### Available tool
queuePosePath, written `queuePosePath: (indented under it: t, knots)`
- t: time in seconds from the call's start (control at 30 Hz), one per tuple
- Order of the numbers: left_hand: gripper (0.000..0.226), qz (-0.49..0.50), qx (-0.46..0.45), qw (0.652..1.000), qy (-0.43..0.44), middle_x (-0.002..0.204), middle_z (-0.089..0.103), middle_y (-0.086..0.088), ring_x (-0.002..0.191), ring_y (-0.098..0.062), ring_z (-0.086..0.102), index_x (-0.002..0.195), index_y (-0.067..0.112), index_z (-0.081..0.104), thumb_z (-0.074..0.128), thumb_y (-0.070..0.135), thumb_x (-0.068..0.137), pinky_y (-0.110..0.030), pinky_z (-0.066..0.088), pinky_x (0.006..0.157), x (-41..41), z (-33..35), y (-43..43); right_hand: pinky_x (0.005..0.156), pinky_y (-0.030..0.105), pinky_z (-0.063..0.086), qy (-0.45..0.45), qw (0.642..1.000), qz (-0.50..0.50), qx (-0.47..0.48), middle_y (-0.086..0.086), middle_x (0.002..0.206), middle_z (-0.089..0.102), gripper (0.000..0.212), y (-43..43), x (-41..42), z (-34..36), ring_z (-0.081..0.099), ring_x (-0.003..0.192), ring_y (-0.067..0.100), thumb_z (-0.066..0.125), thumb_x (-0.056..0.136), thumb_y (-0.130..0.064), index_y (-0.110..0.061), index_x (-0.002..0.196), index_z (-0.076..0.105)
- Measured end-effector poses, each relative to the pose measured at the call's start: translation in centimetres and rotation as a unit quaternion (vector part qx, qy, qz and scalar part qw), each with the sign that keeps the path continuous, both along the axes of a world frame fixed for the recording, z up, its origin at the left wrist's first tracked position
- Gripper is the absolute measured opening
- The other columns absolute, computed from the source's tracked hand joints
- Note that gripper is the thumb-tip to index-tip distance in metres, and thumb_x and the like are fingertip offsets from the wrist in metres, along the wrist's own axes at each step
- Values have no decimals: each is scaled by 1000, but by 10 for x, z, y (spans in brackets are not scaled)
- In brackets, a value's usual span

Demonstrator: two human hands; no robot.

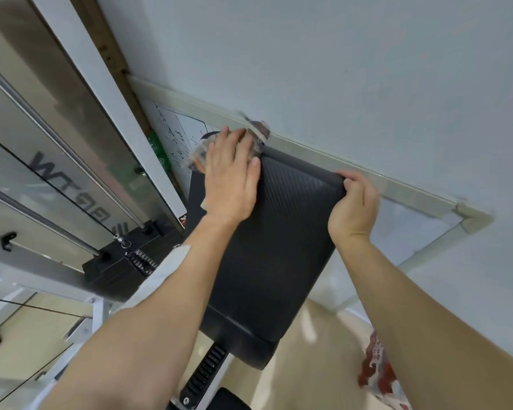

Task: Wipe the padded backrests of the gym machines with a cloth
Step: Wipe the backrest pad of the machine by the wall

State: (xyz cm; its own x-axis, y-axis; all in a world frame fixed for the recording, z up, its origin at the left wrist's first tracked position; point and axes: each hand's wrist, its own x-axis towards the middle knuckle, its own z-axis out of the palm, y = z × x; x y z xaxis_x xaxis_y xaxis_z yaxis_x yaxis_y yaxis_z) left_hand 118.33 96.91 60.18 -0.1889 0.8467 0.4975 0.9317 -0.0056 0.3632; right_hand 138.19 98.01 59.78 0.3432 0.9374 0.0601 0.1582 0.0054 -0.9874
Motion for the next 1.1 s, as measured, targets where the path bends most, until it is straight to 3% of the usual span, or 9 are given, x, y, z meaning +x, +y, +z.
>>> queuePosePath:
  t: [0.17, 0.3, 0.43, 0.57, 0.63, 0.73, 0.83, 1.0, 1.1]
  knots:
    - [54, -158, 1, 984, 83, 157, 38, -13, 150, -37, 21, 148, 11, 43, 40, 32, 99, -53, 15, 122, 82, -15, -37, 83, 32, 48, 15, 999, 1, 32, -15, 78, 65, 32, 2, 1, 0, 60, 84, 14, 38, 81, -21, -26, 78, 69]
    - [53, -206, -11, 968, 143, 156, 41, -6, 148, -29, 29, 150, 16, 42, 35, 35, 101, -46, 20, 121, 67, -8, -33, 81, 29, 48, 31, 998, 14, 43, -13, 79, 68, 31, 4, 1, -2, 64, 85, 14, 38, 81, -21, -30, 78, 68]
    - [41, -180, -17, 967, 179, 118, 65, -4, 108, -31, 57, 120, 18, 64, 34, 36, 99, -44, 38, 98, 34, 28, 4, 72, 4, 39, 17, 999, 22, 31, -19, 83, 64, 33, 1, 1, 2, 57, 82, -2, 38, 81, -21, -22, 88, 70]
    - [35, -16, -63, 992, 104, 94, 66, -8, 93, -34, 60, 84, 19, 61, 33, 37, 95, -42, 40, 78, -13, 47, 32, 72, 3, 38, 1, 1000, 24, 9, -16, 86, 65, 42, -1, 2, 0, 57, 85, -3, 35, 82, -24, -15, 96, 74]
    - [36, 43, -74, 995, 44, 97, 65, -9, 94, -35, 57, 86, 17, 63, 33, 35, 95, -42, 41, 79, -29, 47, 32, 68, -3, 33, 2, 1000, 25, 9, -22, 84, 61, 41, -2, 2, 1, 55, 83, -17, 36, 83, -23, -15, 97, 74]
    - [32, 0, -49, 995, 86, 89, 65, -7, 89, -35, 58, 86, 18, 65, 39, 33, 93, -43, 41, 83, -2, 40, 25, 67, -5, 31, 8, 1000, 26, 10, -24, 84, 58, 34, -2, 4, 1, 48, 81, -29, 41, 92, -13, -11, 99, 74]
    - [26, -48, -30, 992, 116, 89, 66, -3, 89, -32, 57, 91, 20, 66, 43, 32, 93, -43, 40, 85, 52, 34, 8, 68, -2, 33, 17, 999, 21, 22, -23, 81, 60, 34, -2, 3, 2, 51, 78, -23, 39, 85, -17, -14, 93, 72]
    - [42, -213, -41, 967, 136, 118, 68, 3, 106, -23, 58, 126, 21, 65, 36, 35, 99, -42, 40, 98, 83, 32, -13, 58, 14, 35, 26, 999, 14, 35, -14, 64, 54, 23, -3, 3, 3, 51, 61, -7, 37, 79, -19, -25, 66, 54]
    - [46, -170, -60, 970, 165, 111, 69, -1, 103, -29, 60, 109, 20, 67, 27, 40, 99, -43, 42, 92, 39, 40, 4, 67, 1, 35, 23, 999, 22, 22, -19, 80, 60, 35, -3, 2, 4, 52, 76, -23, 36, 79, -22, -19, 89, 70]
